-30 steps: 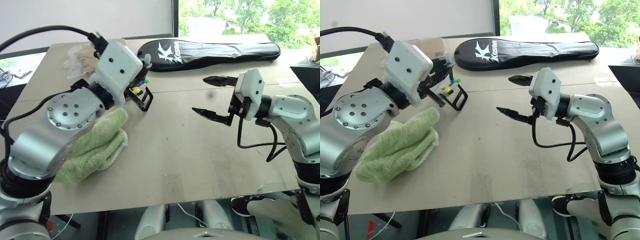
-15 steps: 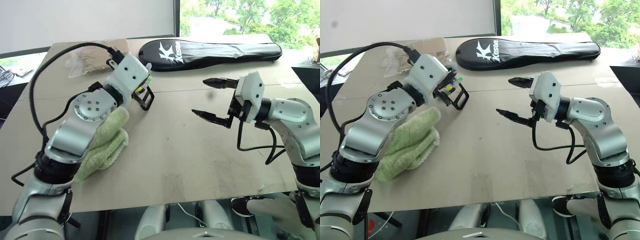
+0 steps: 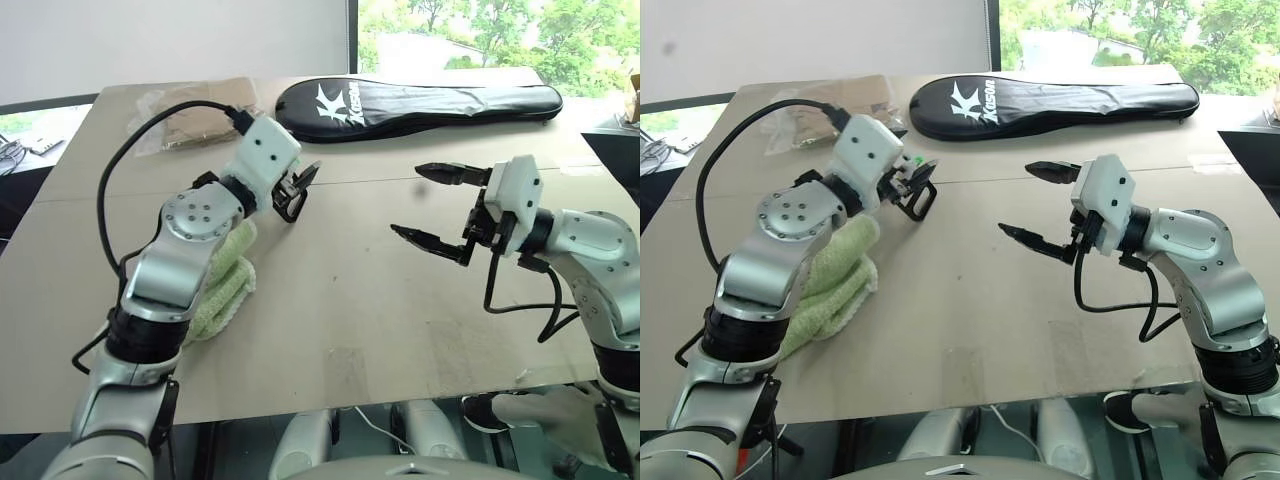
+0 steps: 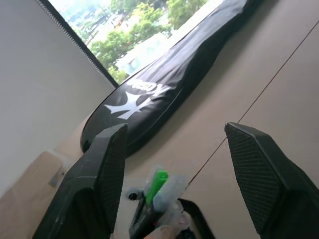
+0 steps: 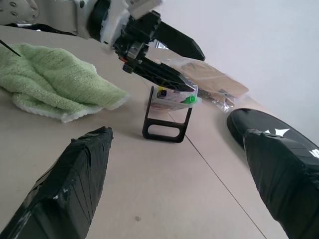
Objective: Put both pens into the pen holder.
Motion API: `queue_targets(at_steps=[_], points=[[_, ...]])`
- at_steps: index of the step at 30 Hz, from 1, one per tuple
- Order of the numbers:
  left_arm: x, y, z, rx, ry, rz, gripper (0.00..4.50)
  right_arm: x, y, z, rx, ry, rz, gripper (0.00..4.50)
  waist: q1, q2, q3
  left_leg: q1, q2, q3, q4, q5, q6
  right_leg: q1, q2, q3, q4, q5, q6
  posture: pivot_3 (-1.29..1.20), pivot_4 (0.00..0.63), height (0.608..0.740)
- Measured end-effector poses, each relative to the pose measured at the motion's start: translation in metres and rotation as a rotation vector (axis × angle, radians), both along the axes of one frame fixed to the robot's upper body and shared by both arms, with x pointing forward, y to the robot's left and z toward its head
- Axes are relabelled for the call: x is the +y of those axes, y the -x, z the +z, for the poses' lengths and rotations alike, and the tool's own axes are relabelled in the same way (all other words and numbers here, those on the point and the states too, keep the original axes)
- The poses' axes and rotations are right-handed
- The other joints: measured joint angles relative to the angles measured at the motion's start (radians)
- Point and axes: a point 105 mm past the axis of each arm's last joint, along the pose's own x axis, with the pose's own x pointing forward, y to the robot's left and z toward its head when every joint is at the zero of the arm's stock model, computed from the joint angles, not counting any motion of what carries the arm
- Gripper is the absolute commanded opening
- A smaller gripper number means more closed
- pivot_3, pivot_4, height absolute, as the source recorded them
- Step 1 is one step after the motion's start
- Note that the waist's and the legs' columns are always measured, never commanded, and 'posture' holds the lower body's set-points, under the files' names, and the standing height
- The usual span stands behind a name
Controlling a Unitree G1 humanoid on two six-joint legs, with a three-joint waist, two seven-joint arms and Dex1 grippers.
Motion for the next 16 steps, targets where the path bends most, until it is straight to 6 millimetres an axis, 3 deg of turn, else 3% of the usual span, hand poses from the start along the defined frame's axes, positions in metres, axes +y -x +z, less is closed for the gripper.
queue_targets(at_steps=[3,5,9,16], points=[[-0.010,0.023,-0.004,0.082,0.166,-0.138,2.91,-0.004,0.000,-0.006,0.019,-0.002,-0.017,4.50,0.001,0.000,0.000,0.000,0.000,-0.001,0.001,0.000,0.000,0.001,0.000,0.000,0.000,0.000,0.000,0.00,0.150,0.740],[-0.008,0.034,-0.012,0.146,0.244,-0.166,2.91,-0.013,-0.002,-0.021,0.053,0.028,-0.060,4.50,0.002,0.000,0.000,0.000,0.000,-0.001,0.001,0.000,0.000,0.001,0.000,0.000,0.000,0.000,0.000,0.00,0.150,0.740],[0.011,0.055,-0.042,0.291,0.312,-0.114,2.91,-0.053,-0.004,-0.062,0.190,0.082,-0.224,4.50,0.006,0.000,0.000,0.000,0.000,0.000,0.000,0.000,0.000,0.001,0.000,0.001,0.000,0.000,0.000,0.00,0.150,0.740],[0.022,0.097,-0.084,0.503,0.356,-0.103,2.91,-0.099,0.010,-0.087,0.251,0.156,-0.377,4.50,0.009,0.000,0.000,0.005,0.001,0.002,0.000,0.000,0.000,0.005,0.001,0.004,0.001,0.000,0.000,0.00,0.150,0.740]])
